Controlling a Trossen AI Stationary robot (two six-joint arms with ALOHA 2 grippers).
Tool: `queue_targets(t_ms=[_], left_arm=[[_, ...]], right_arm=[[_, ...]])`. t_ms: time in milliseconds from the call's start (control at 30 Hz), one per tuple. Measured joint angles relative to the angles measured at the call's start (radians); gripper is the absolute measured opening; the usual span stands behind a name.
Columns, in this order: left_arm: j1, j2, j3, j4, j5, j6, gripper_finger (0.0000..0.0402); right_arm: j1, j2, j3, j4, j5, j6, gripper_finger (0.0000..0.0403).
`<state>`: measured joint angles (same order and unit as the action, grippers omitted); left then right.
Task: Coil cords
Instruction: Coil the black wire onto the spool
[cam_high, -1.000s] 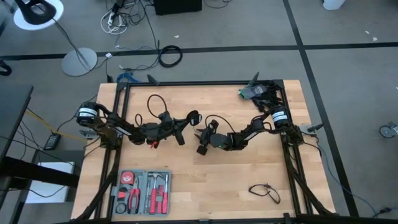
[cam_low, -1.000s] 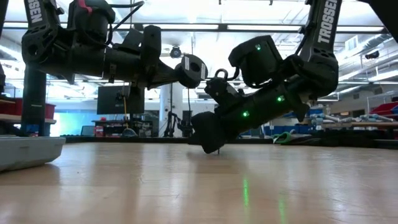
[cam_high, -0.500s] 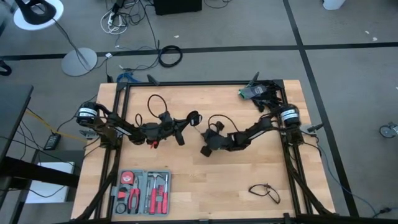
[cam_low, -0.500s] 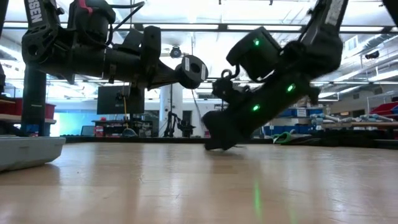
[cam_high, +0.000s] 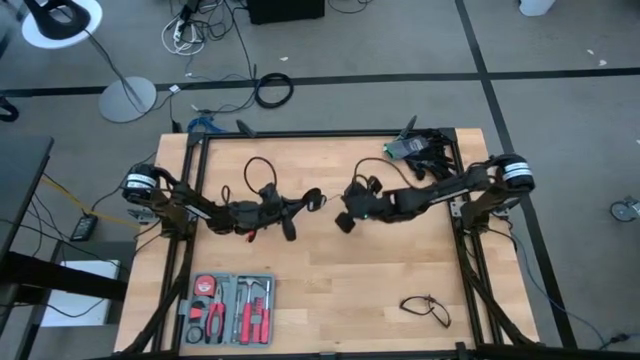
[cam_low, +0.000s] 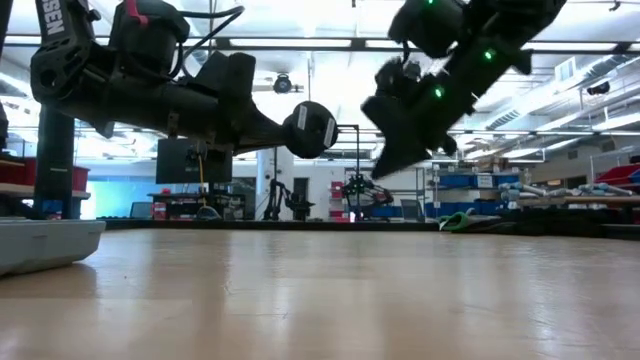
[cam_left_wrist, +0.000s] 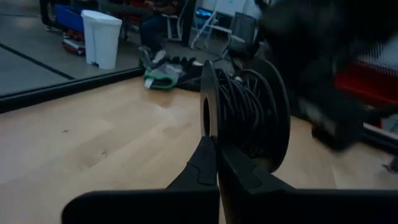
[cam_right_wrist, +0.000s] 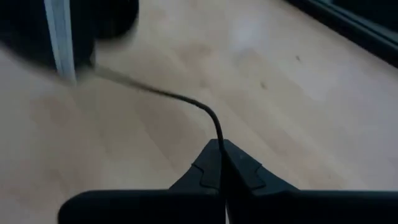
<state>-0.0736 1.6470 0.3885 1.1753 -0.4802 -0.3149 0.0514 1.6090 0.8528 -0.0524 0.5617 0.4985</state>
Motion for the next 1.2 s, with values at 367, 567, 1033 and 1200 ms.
queue_targets(t_ms=[367,567,1033,1200], left_arm=[[-0.007,0.0,0.11,-0.277,-0.051,0.021,0.0],[-0.006,0.0,0.153,-0.345,-0.096,0.026,0.0],[-0.004,0.0,0.208,-0.357,-0.161,-0.006,0.0],[-0.003,0.001,0.208,-0.328,-0.147,-0.031,0.0]], right_arm=[[-0.025,-0.041,0.053,0.203,-0.165,-0.082,0.0],[0.001,-0.041,0.066,0.209,-0.167,-0.083,0.0],[0.008,0.083,0.065,0.413,-0.264,-0.137,0.0008],[0.008,0.125,0.062,0.401,-0.276,-0.135,0.0018]])
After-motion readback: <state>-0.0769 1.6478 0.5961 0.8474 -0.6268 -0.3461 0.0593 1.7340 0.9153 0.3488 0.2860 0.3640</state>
